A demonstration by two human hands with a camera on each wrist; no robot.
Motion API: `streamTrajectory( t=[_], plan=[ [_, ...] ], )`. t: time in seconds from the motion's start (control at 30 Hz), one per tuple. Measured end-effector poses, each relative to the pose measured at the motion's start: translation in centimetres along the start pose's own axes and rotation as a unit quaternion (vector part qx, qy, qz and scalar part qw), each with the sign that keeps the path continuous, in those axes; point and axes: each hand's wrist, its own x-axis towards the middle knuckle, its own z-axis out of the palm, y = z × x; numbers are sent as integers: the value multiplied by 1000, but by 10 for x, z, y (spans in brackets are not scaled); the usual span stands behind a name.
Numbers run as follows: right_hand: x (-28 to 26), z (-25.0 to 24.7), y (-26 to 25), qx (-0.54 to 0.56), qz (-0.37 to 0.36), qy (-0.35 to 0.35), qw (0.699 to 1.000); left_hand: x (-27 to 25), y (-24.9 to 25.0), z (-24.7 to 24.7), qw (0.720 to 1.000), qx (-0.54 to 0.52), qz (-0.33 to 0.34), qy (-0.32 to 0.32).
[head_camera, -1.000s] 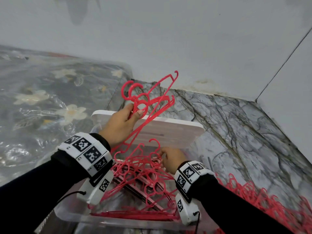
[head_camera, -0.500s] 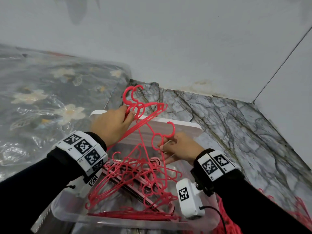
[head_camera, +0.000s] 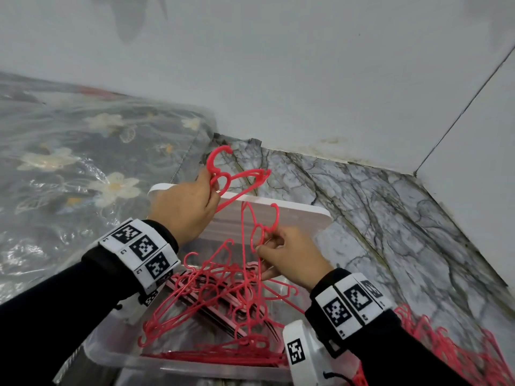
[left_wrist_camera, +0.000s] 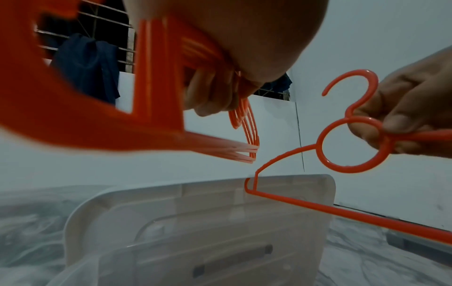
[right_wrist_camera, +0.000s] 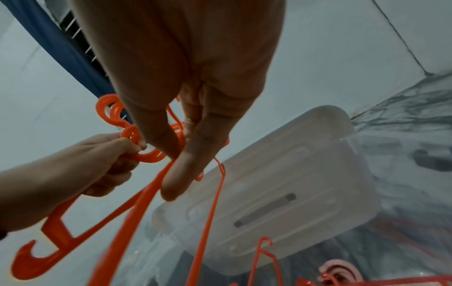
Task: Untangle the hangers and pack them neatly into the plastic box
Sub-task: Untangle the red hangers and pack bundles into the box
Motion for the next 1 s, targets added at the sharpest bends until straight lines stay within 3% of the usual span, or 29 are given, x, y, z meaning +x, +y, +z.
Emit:
streamTrajectory(
  t=[0.17,0.27,0.43,0.7,0.87,1.0],
  plan=[
    [-5,7,0,139,34,-15,990,4,-2,3,996,-91,-19,3],
    [-7,16,5,136,52,-28,989,5,-6,5,990,-138,-8,7],
    [-10,23,5,1,-62,45,997,4,-9,8,990,-144,5,-8],
    [5,-3,-7,5,-147,177,973,-2,3,17,957,-265,66,-93],
    [10,-5,-10,38,-170,153,973,-6,14,22,930,-330,80,-144],
    [11,2,-9,49,-192,167,966,-10,24,28,925,-331,113,-152]
  ],
)
